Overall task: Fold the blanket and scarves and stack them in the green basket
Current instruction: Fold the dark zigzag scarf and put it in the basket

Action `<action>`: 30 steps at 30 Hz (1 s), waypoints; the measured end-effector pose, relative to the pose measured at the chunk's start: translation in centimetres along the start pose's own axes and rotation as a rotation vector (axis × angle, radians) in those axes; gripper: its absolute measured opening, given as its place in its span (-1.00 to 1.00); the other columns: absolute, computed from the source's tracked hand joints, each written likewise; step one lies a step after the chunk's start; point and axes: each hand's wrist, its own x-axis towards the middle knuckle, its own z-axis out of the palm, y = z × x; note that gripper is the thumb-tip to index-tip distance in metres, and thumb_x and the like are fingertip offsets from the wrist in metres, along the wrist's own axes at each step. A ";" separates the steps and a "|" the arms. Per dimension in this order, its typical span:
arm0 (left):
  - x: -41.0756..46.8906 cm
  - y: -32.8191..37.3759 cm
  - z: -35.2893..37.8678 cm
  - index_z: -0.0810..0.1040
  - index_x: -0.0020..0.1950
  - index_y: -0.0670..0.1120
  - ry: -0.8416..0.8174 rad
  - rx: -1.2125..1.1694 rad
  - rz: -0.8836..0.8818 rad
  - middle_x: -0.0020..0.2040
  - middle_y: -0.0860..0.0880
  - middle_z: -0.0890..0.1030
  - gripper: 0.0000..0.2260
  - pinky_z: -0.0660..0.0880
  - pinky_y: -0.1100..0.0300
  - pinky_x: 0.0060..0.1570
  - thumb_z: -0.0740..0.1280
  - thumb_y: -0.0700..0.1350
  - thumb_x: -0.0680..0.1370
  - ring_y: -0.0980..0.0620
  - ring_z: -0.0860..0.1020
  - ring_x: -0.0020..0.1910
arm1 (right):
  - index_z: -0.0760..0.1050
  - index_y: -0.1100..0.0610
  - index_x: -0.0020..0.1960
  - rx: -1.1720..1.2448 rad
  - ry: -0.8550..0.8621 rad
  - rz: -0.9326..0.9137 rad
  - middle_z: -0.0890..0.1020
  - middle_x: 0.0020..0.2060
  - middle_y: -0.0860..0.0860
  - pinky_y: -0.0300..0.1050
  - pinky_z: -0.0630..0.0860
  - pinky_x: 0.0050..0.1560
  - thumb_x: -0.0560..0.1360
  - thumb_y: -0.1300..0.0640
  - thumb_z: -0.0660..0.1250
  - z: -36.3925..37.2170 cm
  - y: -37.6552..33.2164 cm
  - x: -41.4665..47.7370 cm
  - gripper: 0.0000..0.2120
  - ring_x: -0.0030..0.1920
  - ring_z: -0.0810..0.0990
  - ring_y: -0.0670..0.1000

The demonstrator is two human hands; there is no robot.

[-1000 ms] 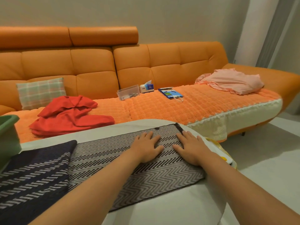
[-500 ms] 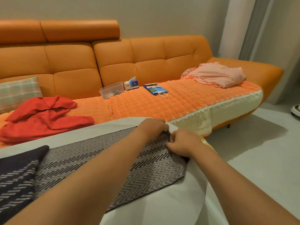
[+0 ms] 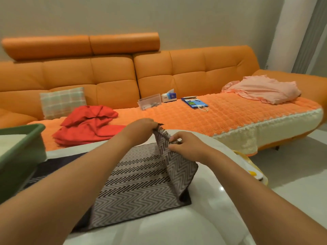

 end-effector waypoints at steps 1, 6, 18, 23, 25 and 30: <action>-1.3 -1.4 -0.2 0.59 0.06 -0.20 -0.004 -0.009 -0.021 0.00 -0.14 0.57 -0.84 0.45 0.00 -0.04 0.22 -0.29 0.58 -0.14 0.53 0.00 | 0.59 0.10 0.18 0.014 -0.016 -0.007 0.59 0.16 0.01 -0.07 0.51 0.13 0.55 0.06 0.40 1.0 -1.2 0.1 -0.76 0.11 0.57 0.00; -7.6 -6.9 -0.5 0.64 0.01 -0.21 0.018 -0.025 -0.111 0.00 -0.16 0.62 -0.85 0.49 -0.03 0.00 0.29 -0.30 0.51 -0.19 0.57 0.02 | 0.66 0.29 0.00 0.103 -0.087 0.047 0.67 -0.02 0.30 0.03 0.52 -0.15 0.50 0.08 0.42 7.1 -5.5 0.7 -0.74 -0.19 0.60 0.13; -19.4 -10.0 4.0 0.51 0.40 -0.04 0.217 -0.123 -0.392 0.39 -0.07 0.49 -0.63 0.38 0.00 0.34 0.21 -0.14 0.60 -0.11 0.42 0.37 | 0.60 0.12 0.23 -0.062 -0.384 0.077 0.67 0.03 0.03 -0.14 0.57 -0.28 0.62 0.14 0.22 16.7 -9.7 0.6 -0.74 -0.12 0.69 0.04; -22.6 -7.4 5.0 0.09 0.61 0.02 -0.111 -0.136 -0.515 0.62 -0.02 0.06 -0.41 0.03 -0.03 0.53 0.11 0.20 0.63 -0.02 0.05 0.58 | 0.37 -0.12 0.48 -0.586 -0.335 -0.206 0.37 0.49 0.00 0.11 0.28 0.47 0.59 -0.07 0.24 18.1 -8.4 -0.1 -0.55 0.49 0.31 0.07; -24.1 -6.4 5.2 -0.04 0.63 0.03 -0.195 -0.135 -0.505 0.63 0.01 -0.06 -0.35 -0.12 -0.03 0.55 0.06 0.27 0.62 0.02 -0.08 0.59 | 0.06 -0.15 0.60 -0.727 -0.471 -0.162 0.01 0.62 0.03 0.22 -0.04 0.56 0.62 -0.21 0.12 19.4 -7.6 -0.9 -0.40 0.60 -0.05 0.08; -26.3 -4.6 4.2 -0.07 0.62 0.07 -0.295 -0.145 -0.405 0.62 0.05 -0.14 -0.35 -0.24 -0.06 0.54 0.02 0.31 0.61 0.08 -0.20 0.58 | -0.12 -0.19 0.61 -0.773 -0.468 -0.114 -0.19 0.61 0.00 0.33 -0.26 0.51 0.63 -0.18 0.04 20.7 -7.5 -2.0 -0.39 0.59 -0.29 0.05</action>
